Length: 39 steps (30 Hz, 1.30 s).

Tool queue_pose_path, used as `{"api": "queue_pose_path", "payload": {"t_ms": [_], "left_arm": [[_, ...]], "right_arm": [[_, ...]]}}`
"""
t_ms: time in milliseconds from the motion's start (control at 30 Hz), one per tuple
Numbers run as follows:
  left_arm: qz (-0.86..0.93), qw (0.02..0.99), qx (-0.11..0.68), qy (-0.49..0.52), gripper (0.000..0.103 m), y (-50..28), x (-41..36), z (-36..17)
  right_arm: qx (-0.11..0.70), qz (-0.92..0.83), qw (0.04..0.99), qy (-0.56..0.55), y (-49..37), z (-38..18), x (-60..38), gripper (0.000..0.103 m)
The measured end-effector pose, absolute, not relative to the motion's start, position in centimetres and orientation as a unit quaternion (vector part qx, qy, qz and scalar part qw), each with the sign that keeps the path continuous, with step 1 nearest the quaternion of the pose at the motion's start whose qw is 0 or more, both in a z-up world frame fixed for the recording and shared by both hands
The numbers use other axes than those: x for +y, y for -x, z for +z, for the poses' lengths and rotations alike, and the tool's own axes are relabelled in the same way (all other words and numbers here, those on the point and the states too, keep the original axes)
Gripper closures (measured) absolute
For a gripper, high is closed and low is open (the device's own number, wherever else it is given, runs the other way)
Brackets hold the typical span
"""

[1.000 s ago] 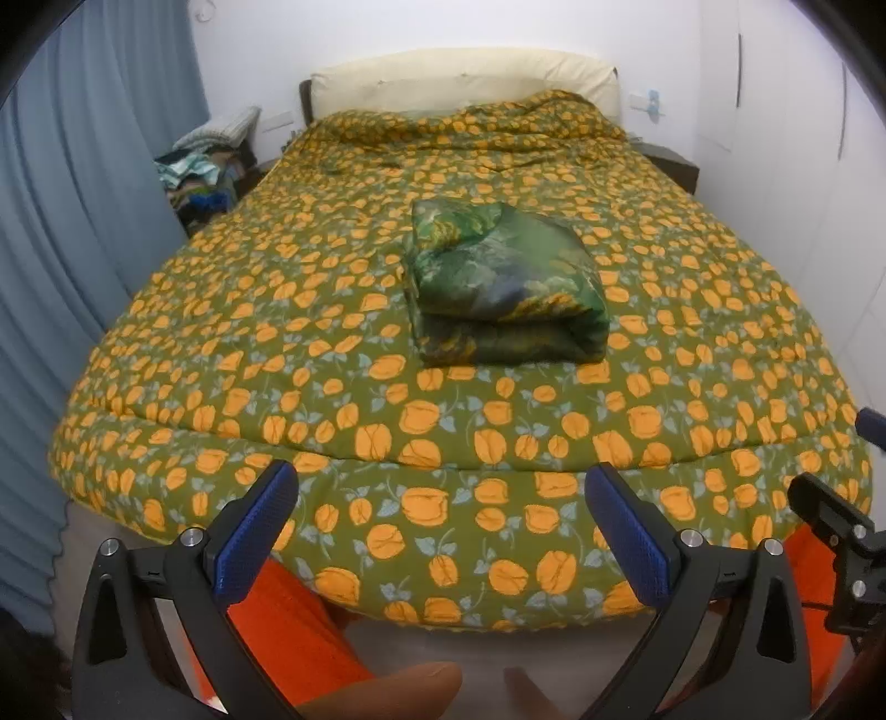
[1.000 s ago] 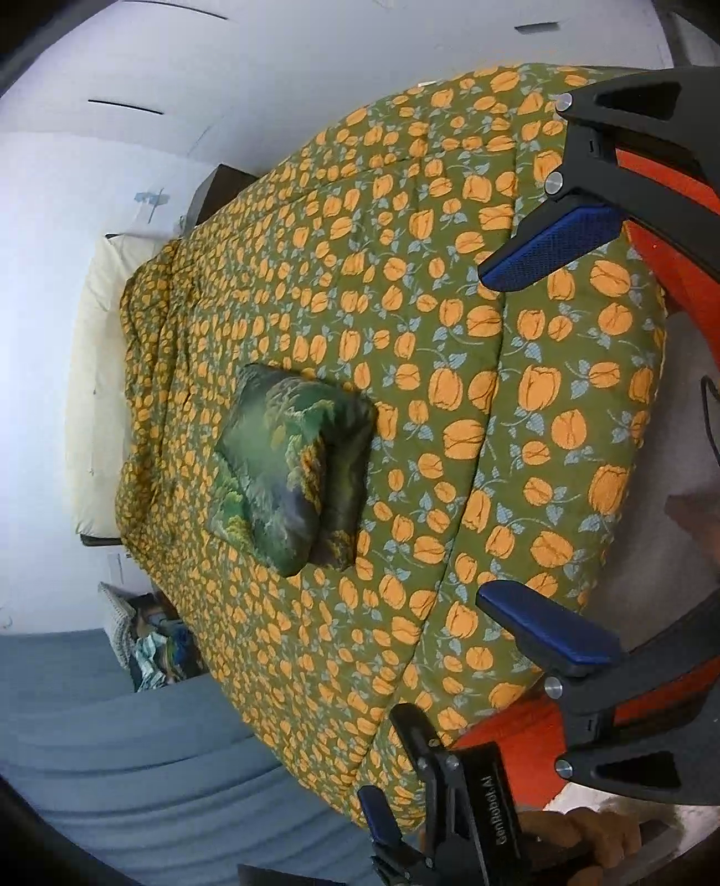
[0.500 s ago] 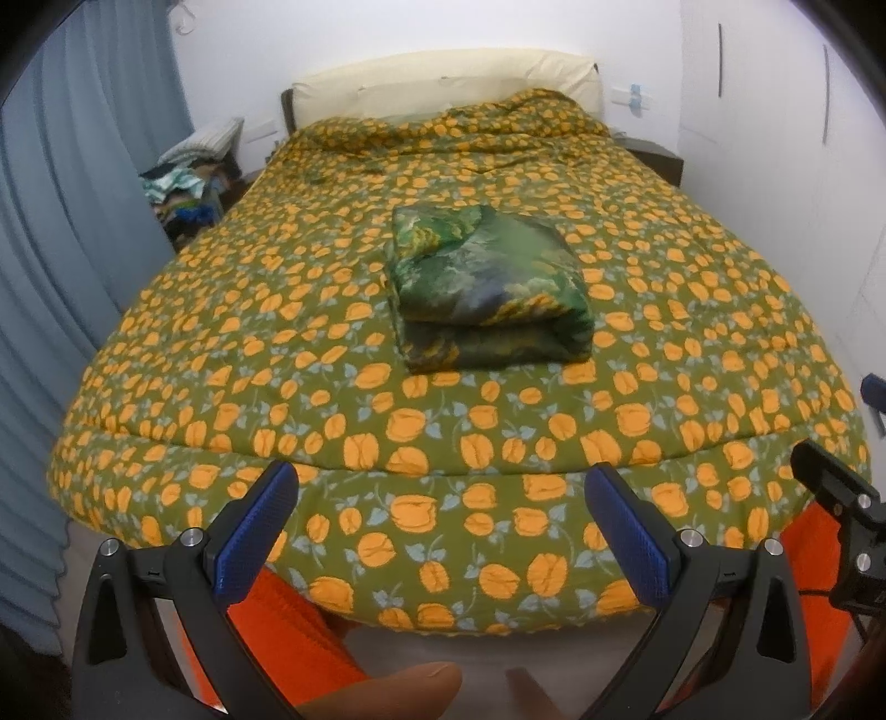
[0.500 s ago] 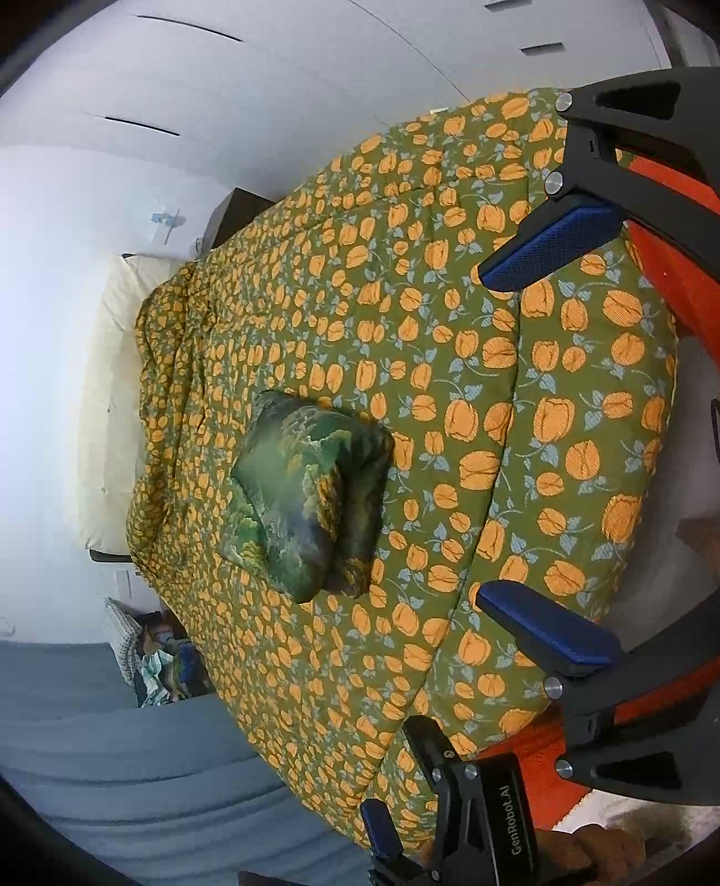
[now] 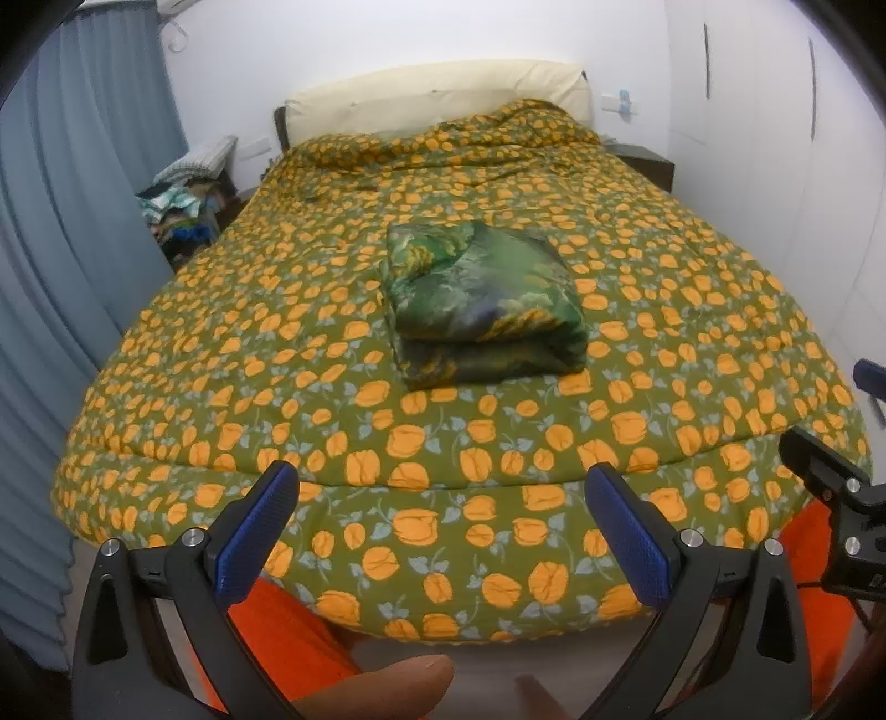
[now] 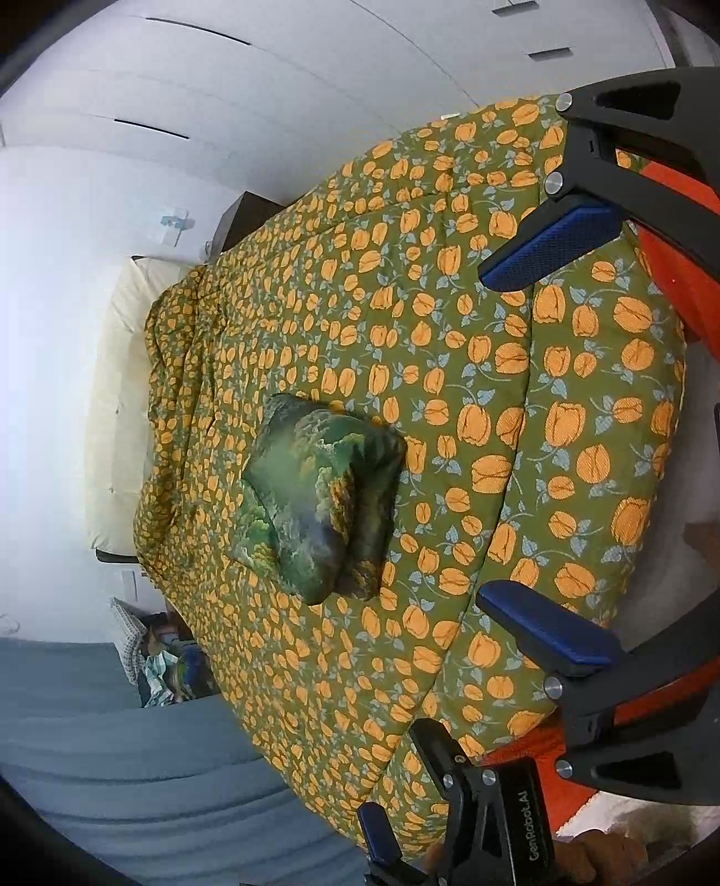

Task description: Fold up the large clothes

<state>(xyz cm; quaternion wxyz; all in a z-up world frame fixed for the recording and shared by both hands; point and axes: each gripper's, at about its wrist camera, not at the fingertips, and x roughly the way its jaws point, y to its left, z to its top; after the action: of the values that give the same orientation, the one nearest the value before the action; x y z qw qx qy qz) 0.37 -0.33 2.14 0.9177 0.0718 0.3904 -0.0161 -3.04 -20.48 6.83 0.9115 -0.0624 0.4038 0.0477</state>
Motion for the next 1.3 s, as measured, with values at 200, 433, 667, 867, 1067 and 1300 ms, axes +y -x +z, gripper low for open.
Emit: {"api": "queue_pose_path", "payload": {"t_ms": [200, 433, 667, 867, 1067, 1300], "left_arm": [[-0.016, 0.918, 0.391, -0.071, 0.000, -0.4, -0.3, 2.2], [-0.013, 0.917, 0.392, -0.067, 0.000, -0.7, -0.3, 2.4], [-0.012, 0.923, 0.380, -0.060, 0.000, -1.7, -0.4, 3.8], [-0.002, 0.928, 0.368, -0.055, 0.000, -2.2, -0.2, 4.9], [-0.005, 0.927, 0.372, -0.055, 0.000, -2.5, -0.1, 4.8], [-0.017, 0.922, 0.383, -0.054, 0.000, -2.8, -0.4, 4.0]], "right_arm": [[0.407, 0.041, 0.911, 0.061, 2.9, 6.8, -20.9, 0.000], [0.403, 0.041, 0.912, 0.063, 2.9, 7.0, -20.7, 0.000], [0.400, 0.050, 0.914, 0.055, 2.2, 7.5, -20.4, 0.000], [0.391, 0.059, 0.917, 0.052, 0.9, 8.2, -20.0, 0.000], [0.393, 0.065, 0.916, 0.057, 0.4, 8.0, -19.5, 0.000], [0.403, 0.058, 0.911, 0.059, 0.3, 7.2, -19.8, 0.000]]}}
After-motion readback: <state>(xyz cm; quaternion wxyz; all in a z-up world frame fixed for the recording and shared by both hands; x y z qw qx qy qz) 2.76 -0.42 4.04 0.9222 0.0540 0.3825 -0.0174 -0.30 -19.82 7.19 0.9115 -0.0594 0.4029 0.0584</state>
